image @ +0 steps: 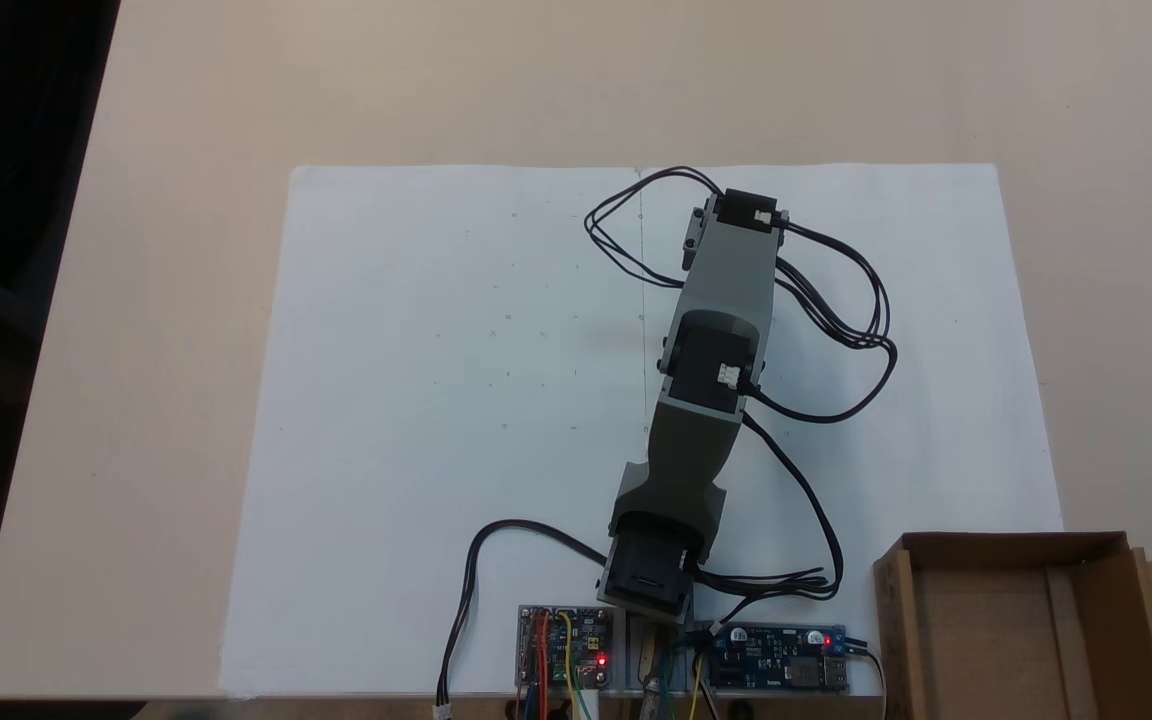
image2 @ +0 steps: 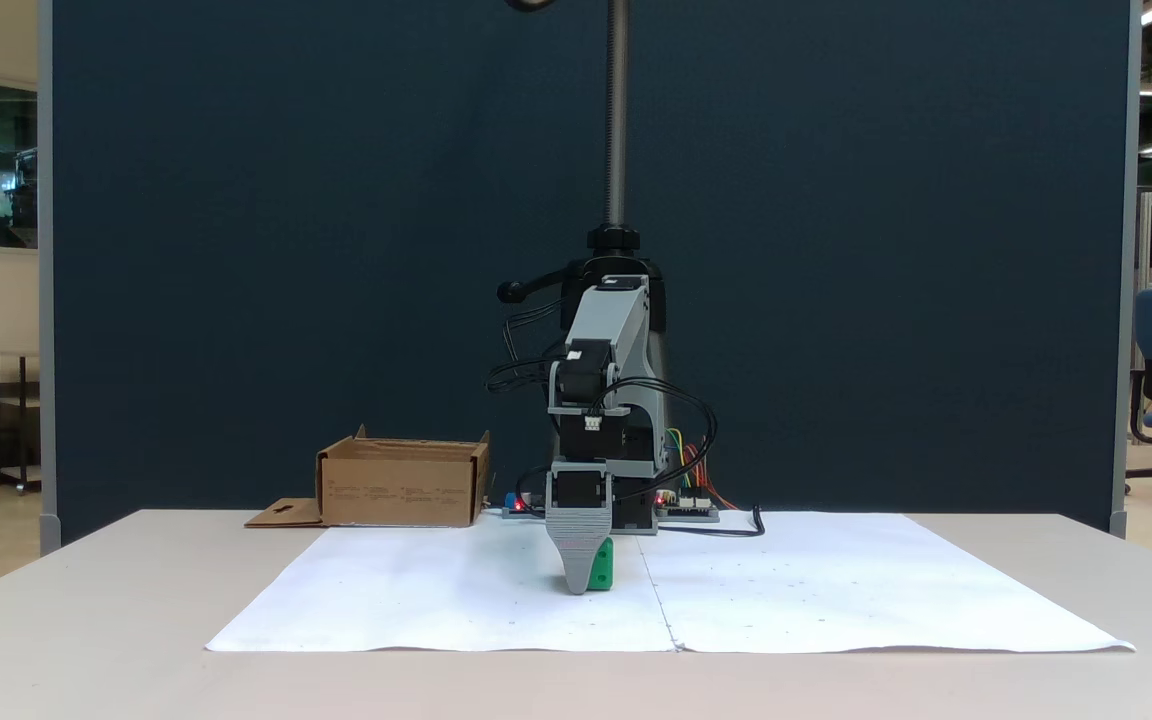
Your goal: Grasp a green dice and put it in the bin.
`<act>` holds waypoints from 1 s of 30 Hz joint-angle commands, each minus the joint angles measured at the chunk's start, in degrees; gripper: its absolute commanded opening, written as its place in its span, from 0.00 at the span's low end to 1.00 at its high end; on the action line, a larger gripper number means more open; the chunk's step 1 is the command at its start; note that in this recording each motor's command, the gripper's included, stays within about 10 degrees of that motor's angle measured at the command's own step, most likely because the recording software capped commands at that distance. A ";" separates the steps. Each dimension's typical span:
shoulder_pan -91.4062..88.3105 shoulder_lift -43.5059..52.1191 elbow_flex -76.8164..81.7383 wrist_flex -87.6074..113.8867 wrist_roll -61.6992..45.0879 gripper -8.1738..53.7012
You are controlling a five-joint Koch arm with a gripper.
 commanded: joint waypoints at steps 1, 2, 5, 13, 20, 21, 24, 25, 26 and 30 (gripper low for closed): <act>0.79 1.14 -0.79 -0.97 -3.69 0.33; 0.88 1.32 -0.88 -1.14 -3.52 0.33; 1.32 2.55 -0.88 -2.72 -3.43 0.33; 6.24 8.17 -5.36 -6.15 4.22 0.33; 15.21 16.52 -8.61 -7.65 10.72 0.33; 17.05 16.96 -9.67 -7.91 11.51 0.33; 23.12 18.81 -12.92 -8.61 12.13 0.33; 26.72 19.69 -13.97 -8.61 12.13 0.33; 28.92 20.21 -14.15 -8.96 12.13 0.33; 36.83 20.92 -14.15 -12.57 12.04 0.33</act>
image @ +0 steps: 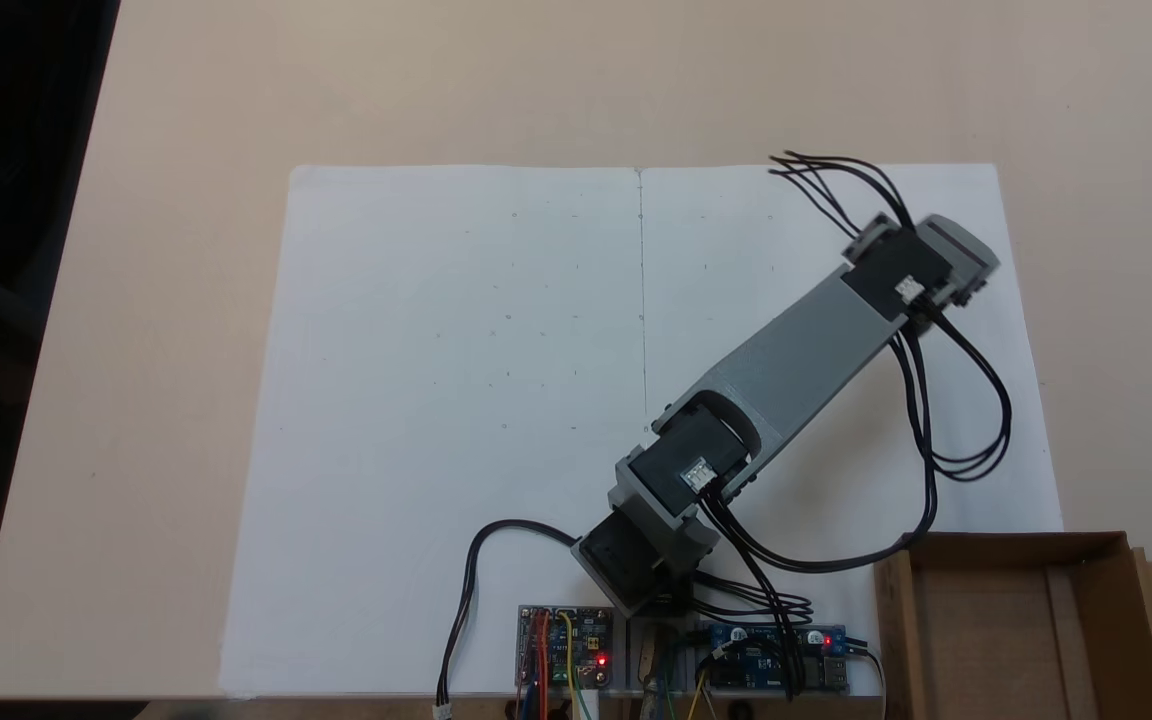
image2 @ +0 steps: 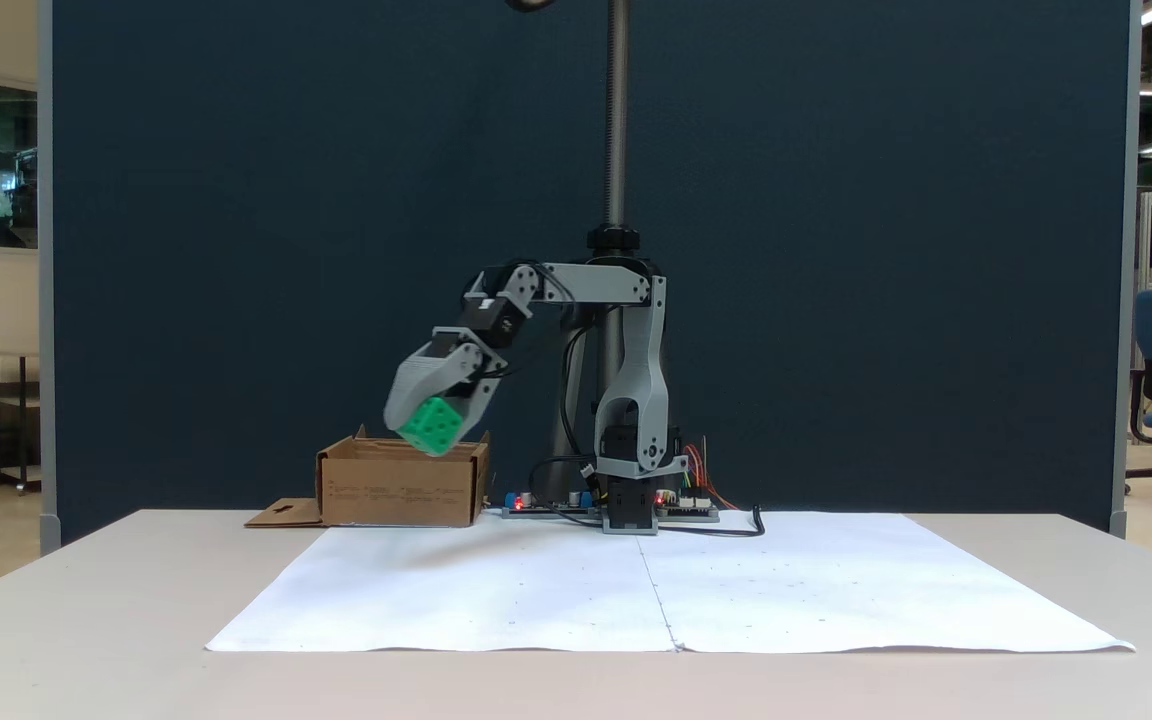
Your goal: Grasp a green dice and put it in the bin.
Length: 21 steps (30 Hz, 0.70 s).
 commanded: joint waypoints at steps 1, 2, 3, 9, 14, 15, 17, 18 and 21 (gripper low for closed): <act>5.98 3.34 -2.64 -7.47 1.67 0.33; 7.73 3.43 -2.72 -8.17 1.67 0.33; 9.93 3.96 -2.72 -8.53 1.67 0.33; 22.32 5.36 -2.64 -7.47 1.41 0.33; 32.17 8.09 -2.64 0.18 1.32 0.33; 34.80 8.53 -2.64 2.90 1.32 0.33; 37.27 8.96 -2.64 5.62 1.23 0.33; 38.32 8.96 -2.64 6.77 1.32 0.33; 41.57 9.05 -2.55 9.67 1.23 0.33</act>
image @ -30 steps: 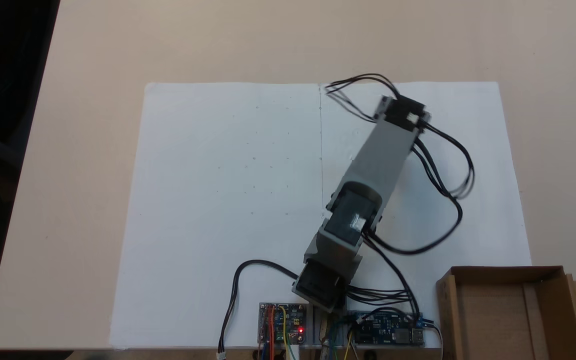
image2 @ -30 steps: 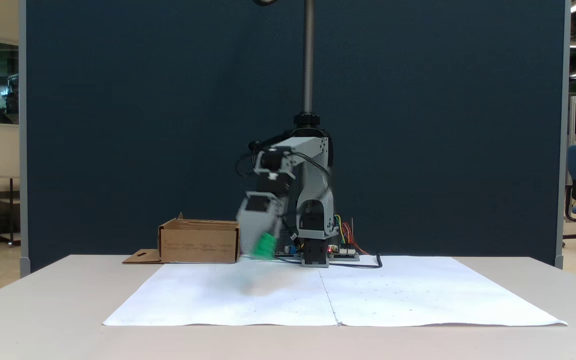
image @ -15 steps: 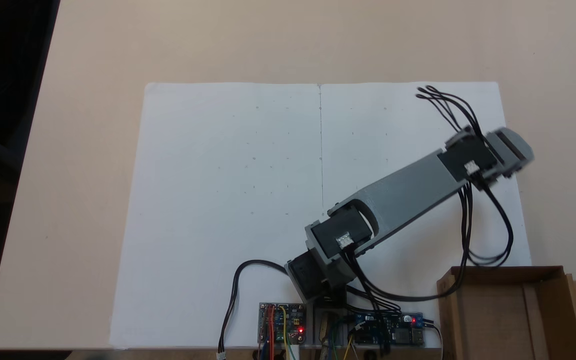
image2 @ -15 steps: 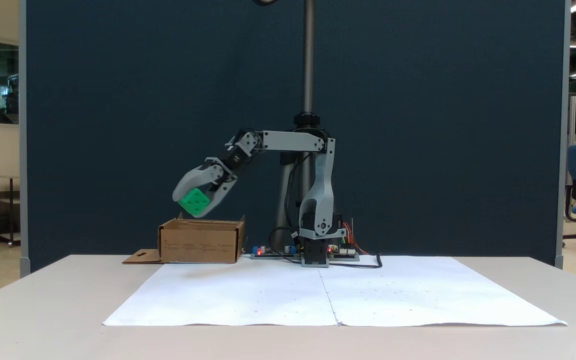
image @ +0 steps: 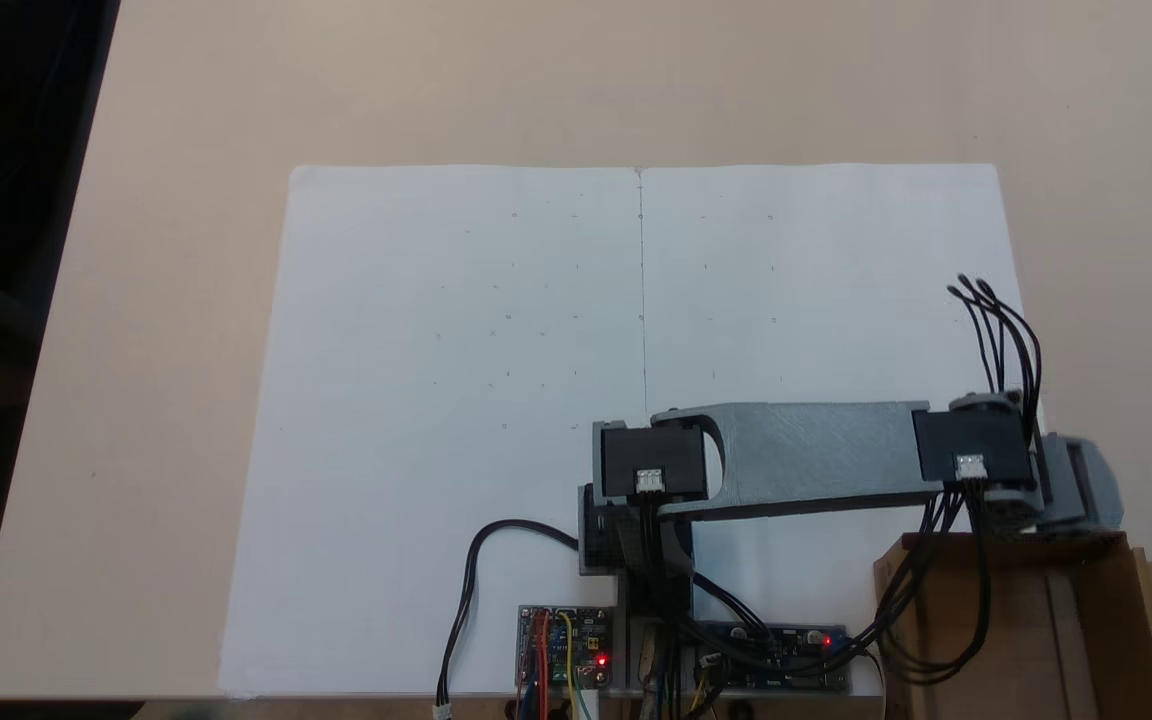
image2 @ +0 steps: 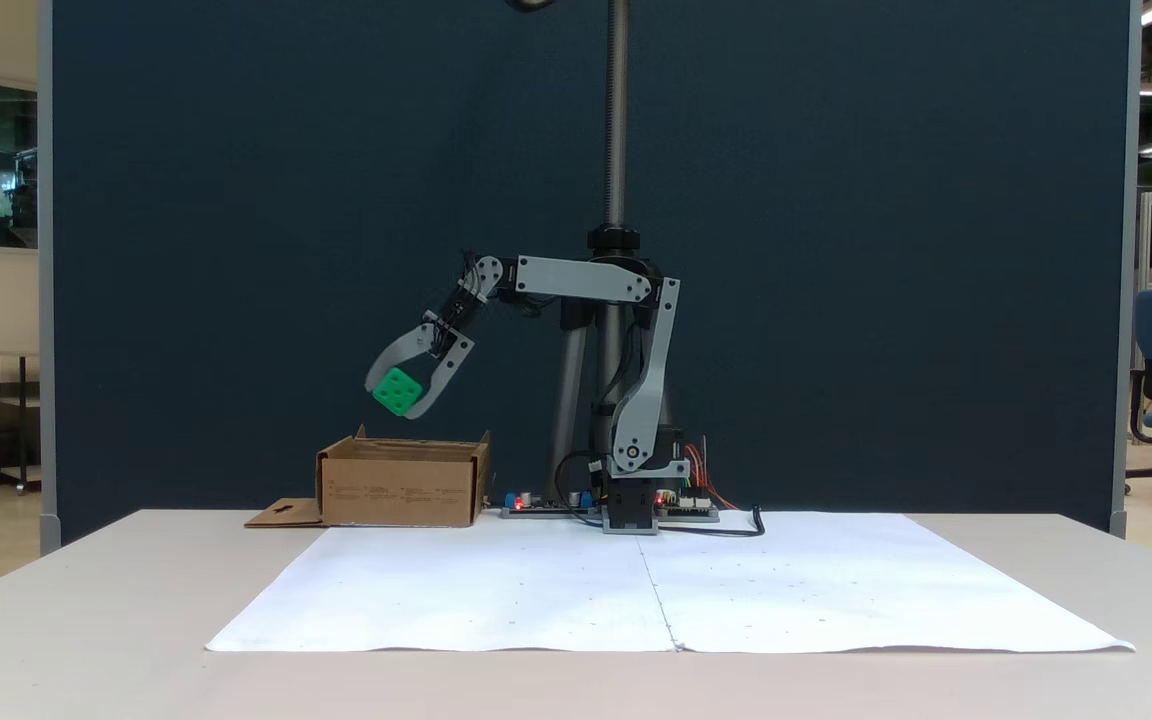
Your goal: Grasp a green dice and put it in the bin.
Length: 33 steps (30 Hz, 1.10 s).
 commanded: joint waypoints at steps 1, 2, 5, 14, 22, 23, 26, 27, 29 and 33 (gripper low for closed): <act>2.72 2.55 -2.55 2.81 1.23 0.33; 3.78 2.20 -2.55 2.90 1.14 0.33; 6.06 -0.88 -2.46 2.46 -0.88 0.33; 10.02 -7.47 -2.55 -1.05 -3.43 0.33; 10.11 -11.60 -2.55 -1.32 -3.43 0.80; 10.11 -11.69 -2.55 -1.41 -3.43 0.86; 9.67 -12.13 -2.55 -3.25 -3.43 0.86; 9.58 -12.22 -2.55 -4.04 -3.43 0.86; 9.23 -12.13 -2.55 -6.15 -3.25 0.85; 6.68 -11.34 -2.55 -12.48 0.09 0.84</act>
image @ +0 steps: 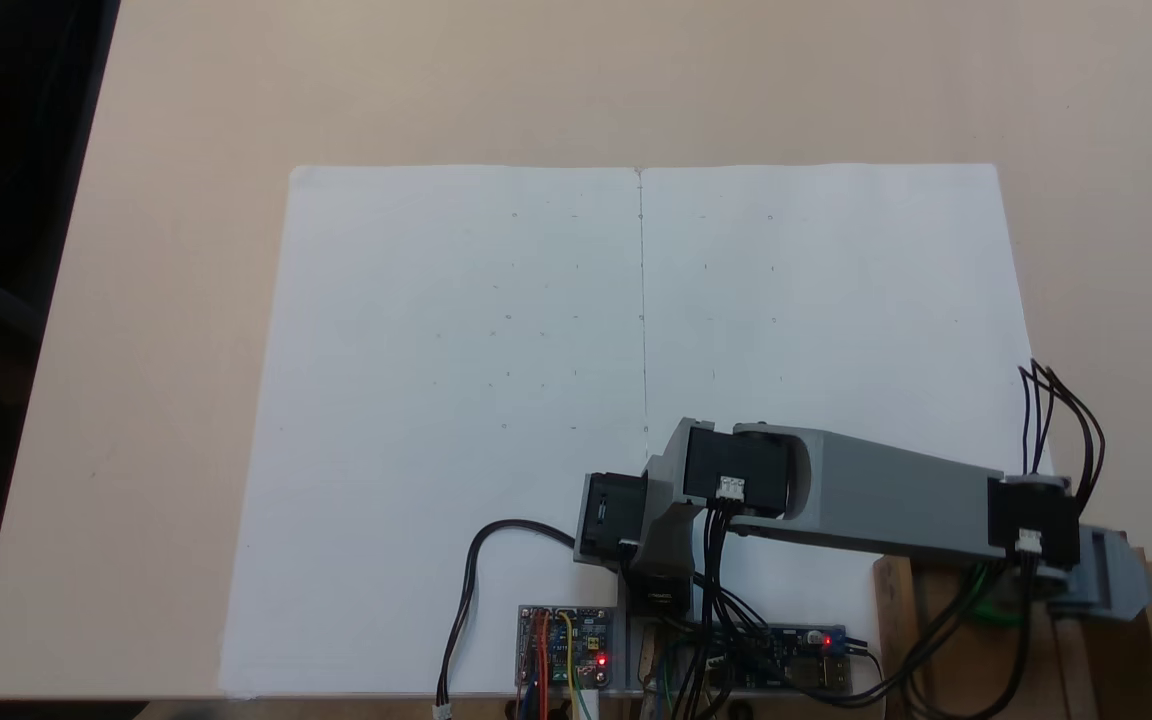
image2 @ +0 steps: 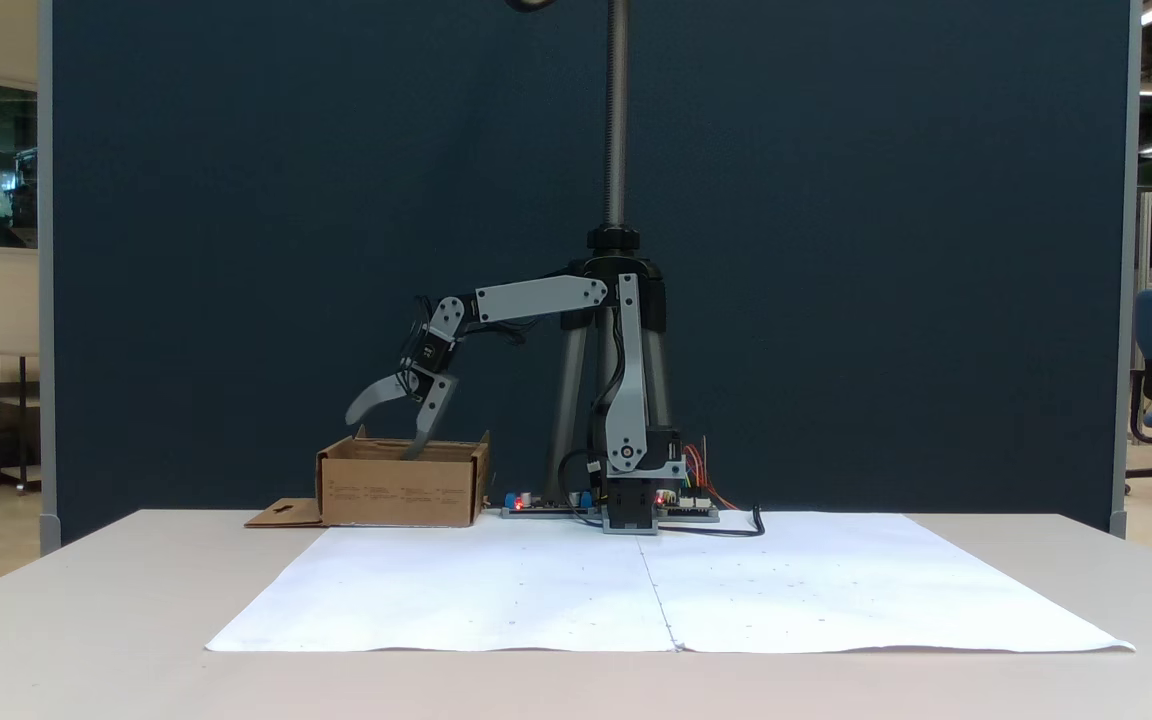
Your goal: Grasp a green dice and put it in the bin.
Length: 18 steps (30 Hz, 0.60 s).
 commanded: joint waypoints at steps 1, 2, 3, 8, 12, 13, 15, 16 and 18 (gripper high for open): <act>-1.93 2.81 -2.64 -8.09 2.46 0.84; -3.16 3.69 -2.64 -10.20 4.22 0.84; -4.92 4.57 -2.64 -12.04 5.63 0.84; -18.72 7.38 -2.64 -24.06 6.59 0.84; -29.53 9.84 -2.64 -31.62 6.59 0.84; -32.34 10.90 -2.64 -32.17 6.59 0.84; -37.71 12.74 -2.64 -32.17 6.59 0.84; -40.34 13.62 -2.55 -32.08 6.50 0.84; -45.97 15.12 -2.55 -32.08 6.50 0.84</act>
